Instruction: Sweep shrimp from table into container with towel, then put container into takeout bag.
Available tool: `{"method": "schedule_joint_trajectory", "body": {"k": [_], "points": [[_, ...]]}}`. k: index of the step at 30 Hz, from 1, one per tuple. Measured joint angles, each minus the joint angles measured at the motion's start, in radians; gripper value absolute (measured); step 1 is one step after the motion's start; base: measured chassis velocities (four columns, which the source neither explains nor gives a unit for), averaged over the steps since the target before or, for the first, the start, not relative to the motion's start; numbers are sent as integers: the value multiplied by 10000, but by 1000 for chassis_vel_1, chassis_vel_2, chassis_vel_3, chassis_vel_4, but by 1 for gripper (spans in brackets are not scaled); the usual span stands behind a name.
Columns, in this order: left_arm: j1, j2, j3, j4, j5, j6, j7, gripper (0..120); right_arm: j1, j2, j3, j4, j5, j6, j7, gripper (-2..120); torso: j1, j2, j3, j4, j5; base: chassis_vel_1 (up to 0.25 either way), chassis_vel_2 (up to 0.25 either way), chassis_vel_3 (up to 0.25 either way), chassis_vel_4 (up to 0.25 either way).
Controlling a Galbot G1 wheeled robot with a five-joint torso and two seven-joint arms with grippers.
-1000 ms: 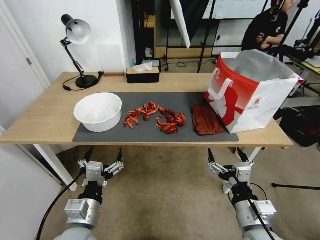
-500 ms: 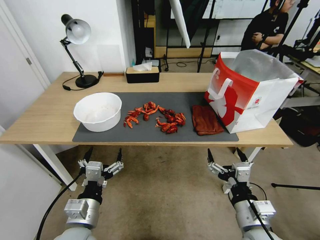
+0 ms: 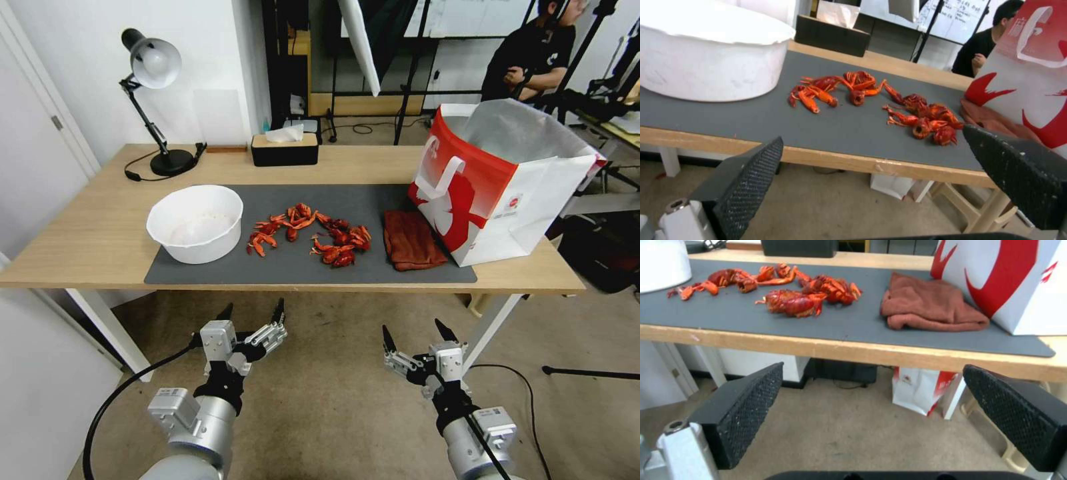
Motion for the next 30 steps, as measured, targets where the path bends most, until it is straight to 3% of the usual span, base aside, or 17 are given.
{"method": "schedule_joint_trajectory", "body": {"k": [18,24,30], "points": [[-43,64,-201,125,-8,-204,46,100,99,18,104,114,33,-22,99,100,0,0,0,0,0,0,0,0,0],[-194,76,-465,124,-89,-291,54,100,177,13,179,96,126,-55,101,100,0,0,0,0,-1,0,0,0,0],[-604,406,-1073,-16,-609,-321,46,100,208,9,232,105,179,-119,101,100,0,0,0,0,0,0,0,0,0]]}}
